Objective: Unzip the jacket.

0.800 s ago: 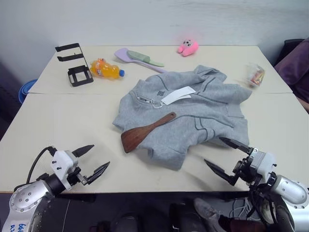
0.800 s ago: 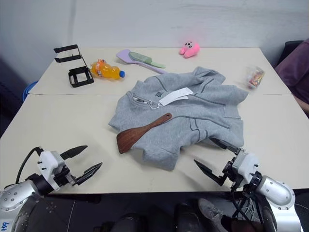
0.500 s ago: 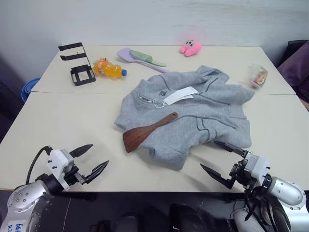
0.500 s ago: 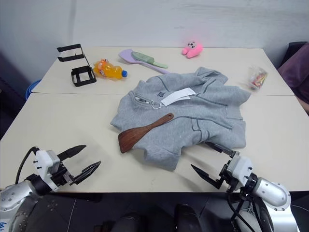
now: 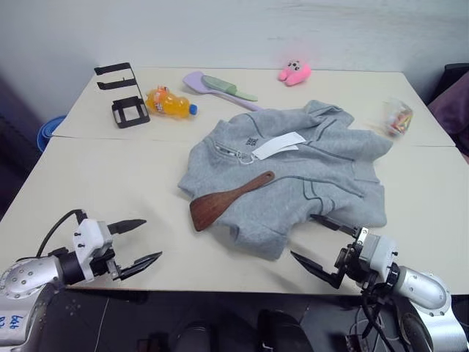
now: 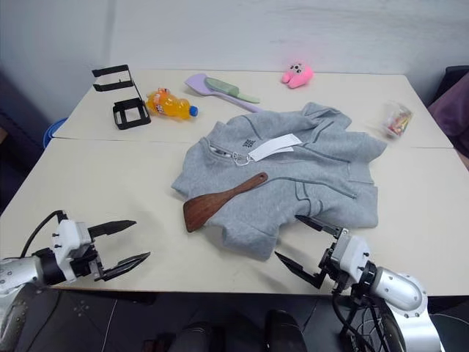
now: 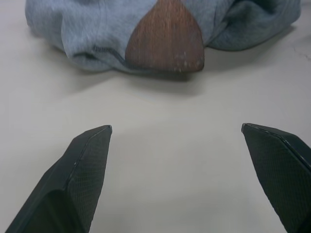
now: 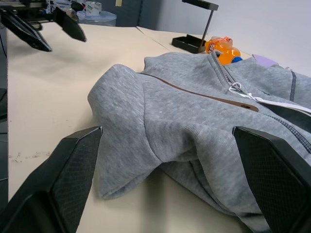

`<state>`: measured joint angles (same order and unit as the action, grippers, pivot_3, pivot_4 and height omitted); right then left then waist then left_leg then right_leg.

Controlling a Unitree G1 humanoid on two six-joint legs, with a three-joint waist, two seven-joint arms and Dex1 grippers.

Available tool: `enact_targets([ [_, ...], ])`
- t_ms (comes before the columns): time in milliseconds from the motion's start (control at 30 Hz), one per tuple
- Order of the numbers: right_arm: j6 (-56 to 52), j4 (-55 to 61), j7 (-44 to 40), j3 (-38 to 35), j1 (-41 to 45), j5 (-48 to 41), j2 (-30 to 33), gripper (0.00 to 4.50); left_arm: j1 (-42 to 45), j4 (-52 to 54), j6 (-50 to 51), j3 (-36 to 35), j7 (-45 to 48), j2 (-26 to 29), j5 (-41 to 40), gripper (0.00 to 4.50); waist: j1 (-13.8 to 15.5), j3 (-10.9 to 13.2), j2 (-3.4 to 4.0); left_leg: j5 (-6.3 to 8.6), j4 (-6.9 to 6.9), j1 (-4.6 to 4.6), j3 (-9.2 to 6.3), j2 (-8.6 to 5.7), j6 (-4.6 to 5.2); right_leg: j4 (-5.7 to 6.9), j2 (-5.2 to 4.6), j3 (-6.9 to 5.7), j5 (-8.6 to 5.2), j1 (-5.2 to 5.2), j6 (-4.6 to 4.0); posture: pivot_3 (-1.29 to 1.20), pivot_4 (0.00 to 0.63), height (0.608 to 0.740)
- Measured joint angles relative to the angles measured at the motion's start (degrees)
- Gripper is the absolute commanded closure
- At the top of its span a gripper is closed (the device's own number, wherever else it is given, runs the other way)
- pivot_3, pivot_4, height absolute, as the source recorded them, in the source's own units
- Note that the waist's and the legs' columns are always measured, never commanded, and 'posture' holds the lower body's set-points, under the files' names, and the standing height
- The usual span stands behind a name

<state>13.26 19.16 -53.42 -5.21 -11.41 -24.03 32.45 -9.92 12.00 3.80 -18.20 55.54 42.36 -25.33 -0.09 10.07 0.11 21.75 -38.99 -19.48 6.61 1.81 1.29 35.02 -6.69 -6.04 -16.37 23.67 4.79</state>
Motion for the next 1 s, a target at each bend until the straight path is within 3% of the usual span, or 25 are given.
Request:
enact_targets([
  [267,1.67,1.88,0.57,1.2,3.32,-0.33,-1.79,0.02,8.97,0.79,-3.78,10.35,-4.39,-4.42,9.21,0.0,0.07,0.01,-0.01,-0.11,-0.06,0.03,0.07,-0.03,-0.01,0.05,0.06,0.0,0.05,-0.05,0.1,0.0,0.15,0.74],
  [467,1.62,3.6,1.98,3.14,6.97,-0.23,-3.72,0.02,18.76,-8.27,-9.18,18.48,-9.69,-9.65,19.1,0.0,0.08,0.0,-0.03,-0.17,-0.07,0.05,0.11,-0.03,-0.02,0.12,0.12,-0.01,0.07,-0.04,0.13,0.0,0.15,0.74],
  [633,1.62,3.53,3.5,3.65,7.85,1.11,-4.09,0.0,22.97,-12.91,-10.86,20.4,-11.27,-11.73,20.99,1.12,-0.02,0.0,-0.04,-0.19,-0.08,0.04,0.17,-0.03,0.03,0.39,0.15,-0.06,0.08,0.01,0.15,0.0,0.15,0.74],
  [767,1.68,3.53,4.15,3.74,6.5,1.67,-4.11,0.0,22.58,-12.17,-9.44,19.01,-9.01,-12.5,14.68,2.35,-0.01,0.02,-0.07,-0.19,-0.1,0.03,0.17,-0.03,0.07,0.37,0.13,-0.02,0.08,0.0,0.15,0.0,0.15,0.74],
  [1000,1.65,3.52,4.63,3.75,5.73,2.14,-4.1,0.0,19.15,-10.19,-5.93,11.93,-5.45,-7.74,7.33,4.49,-0.1,0.04,-0.1,-0.25,-0.1,0.07,0.15,-0.01,0.03,0.17,0.12,0.03,0.08,-0.03,0.15,0.0,0.15,0.74],
])
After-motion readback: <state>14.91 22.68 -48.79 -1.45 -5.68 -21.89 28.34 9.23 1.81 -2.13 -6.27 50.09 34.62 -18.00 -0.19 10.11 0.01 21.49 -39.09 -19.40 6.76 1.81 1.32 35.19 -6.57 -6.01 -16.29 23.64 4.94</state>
